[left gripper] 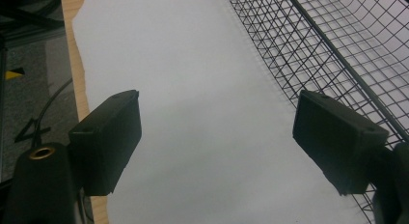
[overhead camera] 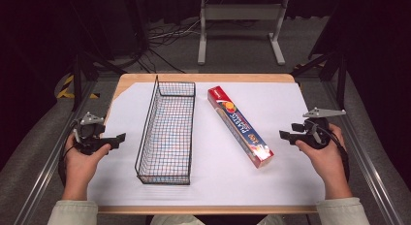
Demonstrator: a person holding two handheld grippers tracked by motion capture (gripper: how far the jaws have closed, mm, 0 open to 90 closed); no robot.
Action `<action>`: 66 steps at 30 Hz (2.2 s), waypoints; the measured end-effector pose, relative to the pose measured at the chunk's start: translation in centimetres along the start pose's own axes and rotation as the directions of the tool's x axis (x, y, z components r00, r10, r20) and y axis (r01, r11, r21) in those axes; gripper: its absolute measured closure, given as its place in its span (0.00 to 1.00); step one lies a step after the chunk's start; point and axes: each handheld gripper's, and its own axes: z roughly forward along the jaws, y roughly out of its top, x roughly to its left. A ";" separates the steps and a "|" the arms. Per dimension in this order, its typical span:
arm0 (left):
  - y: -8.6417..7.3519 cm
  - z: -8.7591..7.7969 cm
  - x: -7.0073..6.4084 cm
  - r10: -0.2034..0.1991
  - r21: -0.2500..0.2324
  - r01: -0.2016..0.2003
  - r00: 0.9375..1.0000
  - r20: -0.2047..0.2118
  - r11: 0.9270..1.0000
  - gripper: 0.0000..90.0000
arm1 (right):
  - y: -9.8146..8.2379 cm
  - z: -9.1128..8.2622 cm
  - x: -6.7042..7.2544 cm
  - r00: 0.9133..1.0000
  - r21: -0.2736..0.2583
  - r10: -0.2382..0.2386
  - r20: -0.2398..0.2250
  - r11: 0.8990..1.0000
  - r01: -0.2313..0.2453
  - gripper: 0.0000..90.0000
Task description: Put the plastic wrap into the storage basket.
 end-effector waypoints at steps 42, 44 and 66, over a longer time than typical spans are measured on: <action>-0.1 -0.5 -1.5 0.039 0.032 -0.038 0.999 -0.038 0.999 0.15 | 6.3 5.8 6.4 0.994 0.171 -0.075 -0.079 0.981 0.087 0.33; -0.2 -0.7 -1.3 0.026 0.027 -0.026 0.999 -0.032 0.999 0.15 | 6.0 6.5 6.4 0.995 0.198 -0.066 -0.071 0.977 0.079 0.33; -0.7 -0.5 -0.9 0.016 0.030 -0.016 1.000 0.014 0.999 0.27 | 3.4 11.1 7.6 0.998 0.419 -0.048 -0.035 0.906 0.058 0.23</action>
